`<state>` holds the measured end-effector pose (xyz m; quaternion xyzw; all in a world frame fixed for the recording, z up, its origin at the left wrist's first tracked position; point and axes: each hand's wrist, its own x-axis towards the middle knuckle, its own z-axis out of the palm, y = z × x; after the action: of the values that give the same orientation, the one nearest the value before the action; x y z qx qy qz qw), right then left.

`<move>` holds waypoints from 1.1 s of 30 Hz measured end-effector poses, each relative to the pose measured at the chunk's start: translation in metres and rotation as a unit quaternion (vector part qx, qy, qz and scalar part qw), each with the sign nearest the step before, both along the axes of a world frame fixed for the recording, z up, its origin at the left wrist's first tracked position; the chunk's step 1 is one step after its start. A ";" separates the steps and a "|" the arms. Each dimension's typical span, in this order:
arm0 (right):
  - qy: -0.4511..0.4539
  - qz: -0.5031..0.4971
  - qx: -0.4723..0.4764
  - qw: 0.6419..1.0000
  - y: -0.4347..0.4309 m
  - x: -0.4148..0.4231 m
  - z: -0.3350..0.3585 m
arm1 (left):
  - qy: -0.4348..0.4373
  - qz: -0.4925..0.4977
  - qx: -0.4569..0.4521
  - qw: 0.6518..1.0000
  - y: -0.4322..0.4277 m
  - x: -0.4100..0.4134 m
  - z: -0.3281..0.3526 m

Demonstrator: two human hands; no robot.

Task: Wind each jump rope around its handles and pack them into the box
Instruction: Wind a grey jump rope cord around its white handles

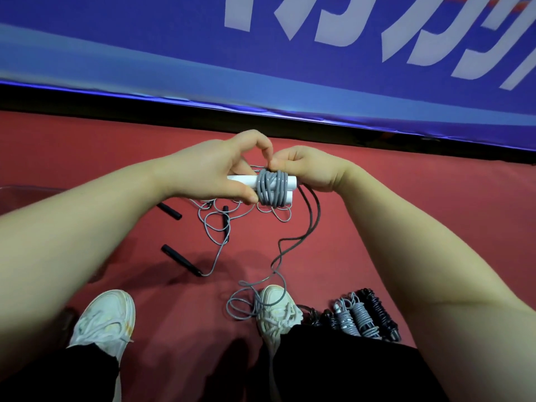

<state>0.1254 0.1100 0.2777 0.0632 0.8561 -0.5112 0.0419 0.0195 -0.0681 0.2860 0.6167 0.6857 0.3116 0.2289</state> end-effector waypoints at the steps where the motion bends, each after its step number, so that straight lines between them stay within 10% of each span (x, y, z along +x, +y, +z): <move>1: 0.011 -0.018 -0.009 1.000 0.001 0.001 -0.005 | -0.023 0.001 0.004 1.000 -0.001 -0.001 0.000; 12: 0.103 -0.060 0.174 0.977 -0.018 -0.016 -0.024 | -0.316 0.220 0.148 0.911 0.001 -0.026 0.007; 22: 0.003 -0.065 -0.123 0.990 -0.019 -0.017 -0.016 | -0.448 0.225 0.124 0.856 -0.007 -0.033 0.006; 27: 0.005 -0.099 0.142 0.985 -0.025 -0.023 -0.025 | -0.398 0.207 0.112 0.887 -0.003 -0.026 0.008; 33: 0.059 -0.097 -0.122 0.986 -0.045 -0.029 -0.022 | -0.377 0.232 0.136 0.886 0.001 -0.030 0.010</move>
<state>0.0959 0.0650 0.2561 0.1103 0.7779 -0.6164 -0.0514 -0.0104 -0.0676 0.2955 0.3008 0.6221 0.6554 0.3049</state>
